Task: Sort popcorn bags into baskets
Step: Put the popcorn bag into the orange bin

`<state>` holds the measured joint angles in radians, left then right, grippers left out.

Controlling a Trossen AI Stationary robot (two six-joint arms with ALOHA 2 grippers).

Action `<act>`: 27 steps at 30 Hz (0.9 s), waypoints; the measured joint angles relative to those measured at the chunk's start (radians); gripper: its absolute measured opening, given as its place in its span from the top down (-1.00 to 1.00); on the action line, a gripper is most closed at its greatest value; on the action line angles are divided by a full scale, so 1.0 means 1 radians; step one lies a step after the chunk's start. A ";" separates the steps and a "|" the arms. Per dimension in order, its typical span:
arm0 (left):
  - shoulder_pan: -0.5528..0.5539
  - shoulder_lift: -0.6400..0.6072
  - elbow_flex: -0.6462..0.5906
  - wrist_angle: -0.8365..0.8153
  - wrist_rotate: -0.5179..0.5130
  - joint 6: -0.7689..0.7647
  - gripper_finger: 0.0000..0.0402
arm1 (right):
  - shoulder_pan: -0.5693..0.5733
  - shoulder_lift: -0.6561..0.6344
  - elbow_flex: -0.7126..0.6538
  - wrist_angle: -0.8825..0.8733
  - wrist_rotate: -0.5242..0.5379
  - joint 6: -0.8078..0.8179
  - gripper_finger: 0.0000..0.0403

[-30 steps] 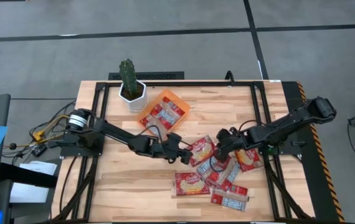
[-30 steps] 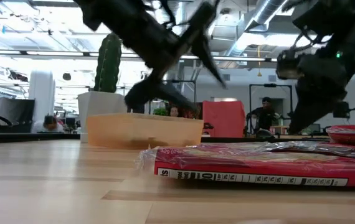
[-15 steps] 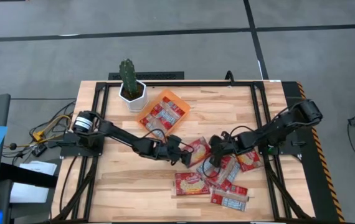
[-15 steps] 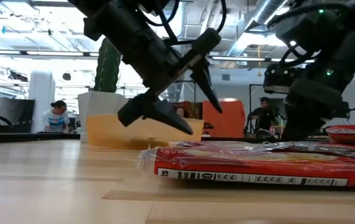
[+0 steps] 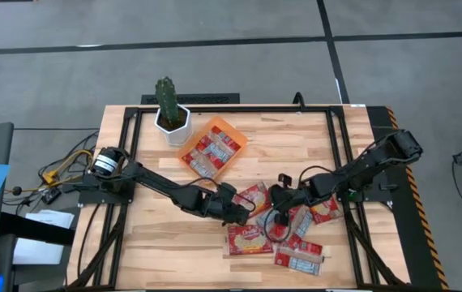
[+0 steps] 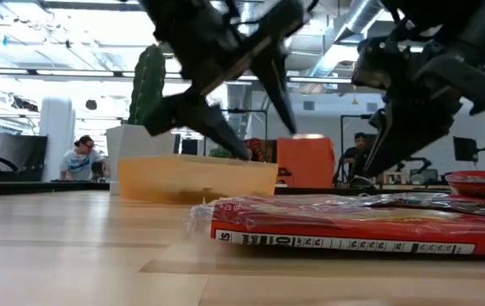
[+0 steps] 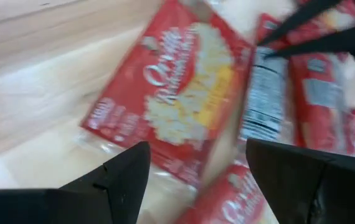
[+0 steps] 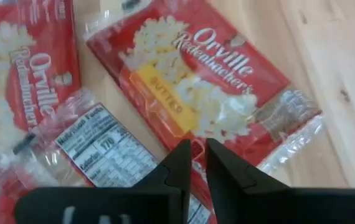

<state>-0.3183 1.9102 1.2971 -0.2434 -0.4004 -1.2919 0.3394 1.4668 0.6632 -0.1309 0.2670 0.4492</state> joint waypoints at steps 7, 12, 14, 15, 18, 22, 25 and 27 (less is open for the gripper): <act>-0.036 0.000 0.138 -0.220 -0.019 0.042 -0.26 | -0.007 0.018 0.008 0.016 0.098 0.156 0.64; -0.065 0.000 0.201 -0.345 -0.054 0.031 -0.26 | -0.009 0.081 0.007 0.058 0.101 0.179 0.64; -0.078 0.000 0.212 -0.375 -0.066 0.022 -0.26 | -0.008 0.111 0.007 0.092 0.099 0.179 0.64; -0.084 0.000 0.212 -0.377 -0.071 0.010 -0.26 | -0.006 0.128 0.007 0.111 0.096 0.179 0.64; -0.106 0.000 0.204 -0.399 -0.079 -0.039 -0.26 | -0.007 0.180 0.007 0.171 0.068 0.157 0.64; -0.134 0.003 0.204 -0.464 -0.096 -0.123 -0.26 | -0.006 0.234 0.009 0.306 -0.026 0.052 0.64; -0.156 0.005 0.204 -0.543 -0.144 -0.284 -0.26 | -0.006 0.257 0.009 0.381 -0.126 -0.043 0.64; -0.168 0.005 0.204 -0.586 -0.190 -0.370 -0.26 | -0.008 0.257 0.017 0.376 -0.162 -0.098 0.64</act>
<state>-0.4868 1.9152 1.5009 -0.8296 -0.5904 -1.6617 0.3313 1.7233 0.6801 0.2449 0.1047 0.3514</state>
